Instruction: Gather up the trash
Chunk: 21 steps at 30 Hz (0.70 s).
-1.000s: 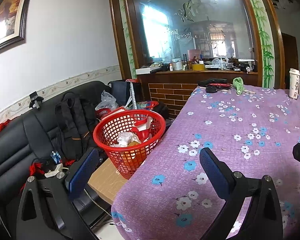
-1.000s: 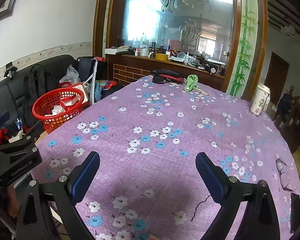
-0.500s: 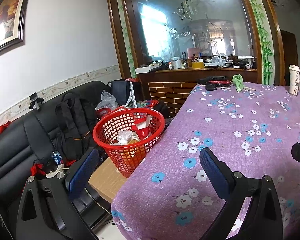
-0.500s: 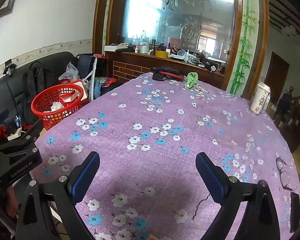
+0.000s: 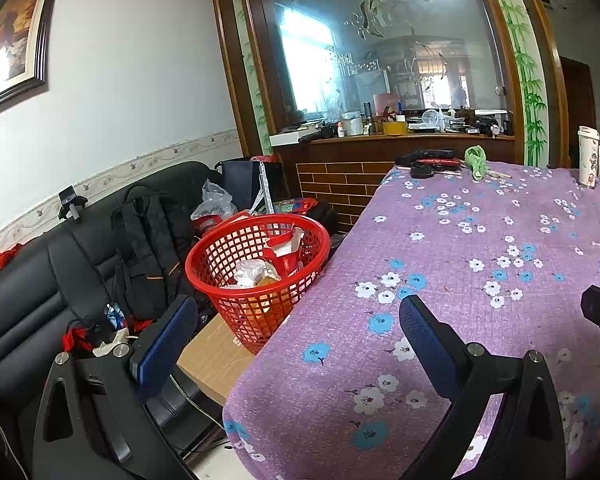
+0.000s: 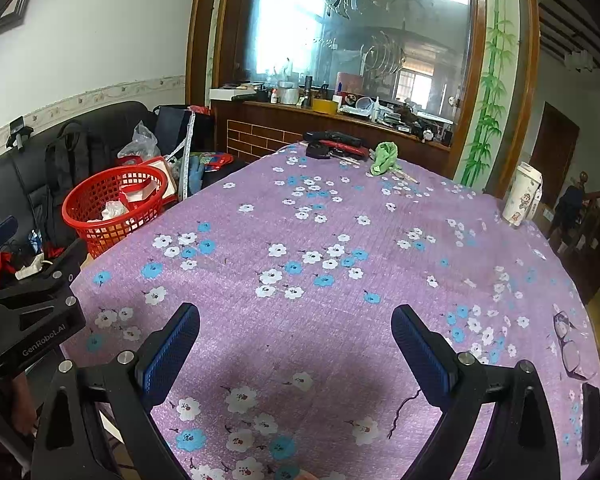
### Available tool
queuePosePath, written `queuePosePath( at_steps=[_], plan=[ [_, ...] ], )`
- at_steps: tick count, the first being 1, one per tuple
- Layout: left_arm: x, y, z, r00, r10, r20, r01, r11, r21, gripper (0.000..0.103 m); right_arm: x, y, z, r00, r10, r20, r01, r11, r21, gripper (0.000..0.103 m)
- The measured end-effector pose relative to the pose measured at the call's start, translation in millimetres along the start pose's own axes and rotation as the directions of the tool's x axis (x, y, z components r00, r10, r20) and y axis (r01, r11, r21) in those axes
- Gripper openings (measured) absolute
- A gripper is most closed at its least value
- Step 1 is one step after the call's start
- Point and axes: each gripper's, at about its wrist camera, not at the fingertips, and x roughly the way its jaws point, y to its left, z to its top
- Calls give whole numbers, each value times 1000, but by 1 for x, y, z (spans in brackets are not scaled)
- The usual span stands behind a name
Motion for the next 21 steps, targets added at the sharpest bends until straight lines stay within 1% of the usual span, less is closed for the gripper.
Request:
queuePosePath(
  at_steps=[21],
  plan=[
    [-1,-4,-2,1000,-1,1,1,1000,10,101,5,-2,-3,1000,4,-21,-4,1000,12,98]
  ],
)
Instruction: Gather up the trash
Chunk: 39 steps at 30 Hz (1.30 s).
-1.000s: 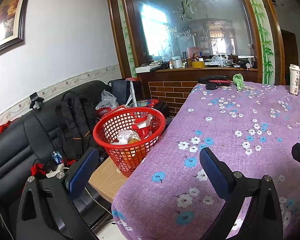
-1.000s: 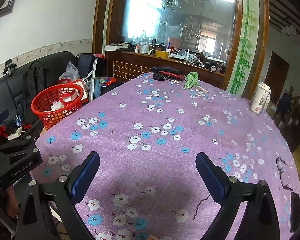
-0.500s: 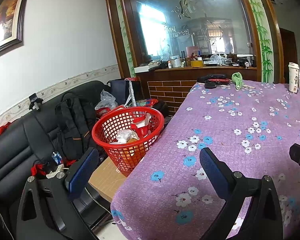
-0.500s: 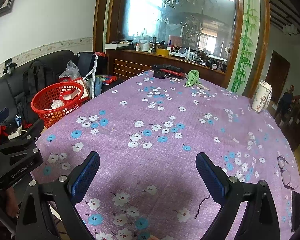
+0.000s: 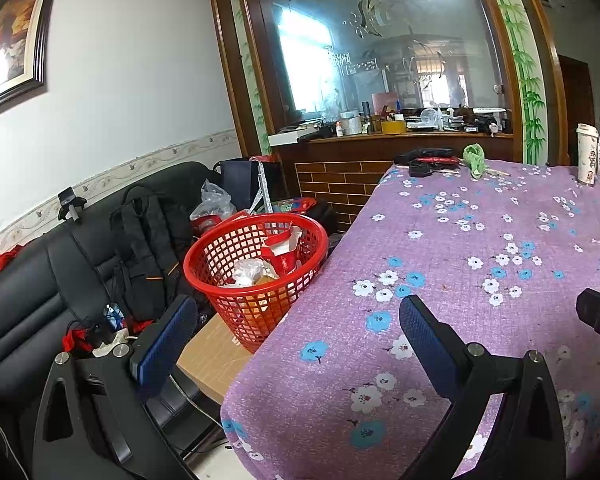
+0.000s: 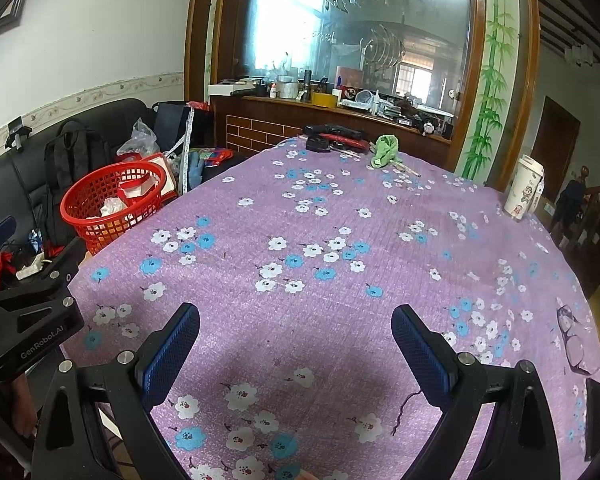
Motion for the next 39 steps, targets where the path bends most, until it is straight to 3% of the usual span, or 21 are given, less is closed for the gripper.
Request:
queuePosePath(
  at_steps=[39],
  plan=[
    [4,-7,0,999,-29,-13,29,999,25,101,6,0,-6,1000,4,-23,-3,1000,16,98]
  ],
)
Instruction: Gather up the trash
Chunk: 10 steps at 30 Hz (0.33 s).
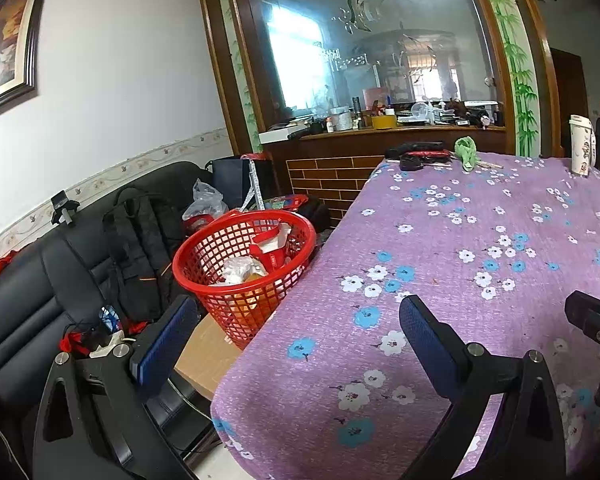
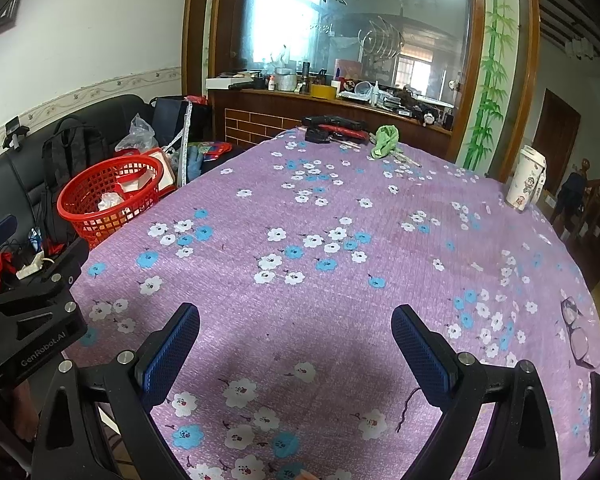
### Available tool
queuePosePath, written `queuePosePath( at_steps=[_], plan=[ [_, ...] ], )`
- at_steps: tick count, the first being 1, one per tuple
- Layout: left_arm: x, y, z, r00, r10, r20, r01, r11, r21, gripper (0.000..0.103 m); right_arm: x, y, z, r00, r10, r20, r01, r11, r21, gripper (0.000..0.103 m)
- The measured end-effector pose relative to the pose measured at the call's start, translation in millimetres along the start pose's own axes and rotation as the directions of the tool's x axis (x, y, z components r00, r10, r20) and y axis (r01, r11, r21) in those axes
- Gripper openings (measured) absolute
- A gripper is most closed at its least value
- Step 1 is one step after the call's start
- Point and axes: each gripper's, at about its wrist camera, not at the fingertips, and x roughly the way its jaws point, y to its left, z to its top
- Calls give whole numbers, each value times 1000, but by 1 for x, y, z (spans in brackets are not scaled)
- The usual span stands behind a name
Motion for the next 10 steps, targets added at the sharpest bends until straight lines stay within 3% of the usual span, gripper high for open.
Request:
queuePosePath(
  at_steps=[7,9,10],
  plan=[
    [10,-26,13,999,-43,-31,44,998,55,101,8,-28,4,1000,-24,-18,25,997,66,98],
    [20,-47,23,987,-140,-77,145,987,66,101,17,-56,6,997,-72,-40,76,990,119,99],
    [27,-60,27,970,-212,-115,221,973,71,101,21,-71,7,993,-107,-58,115,983,147,101]
  ],
)
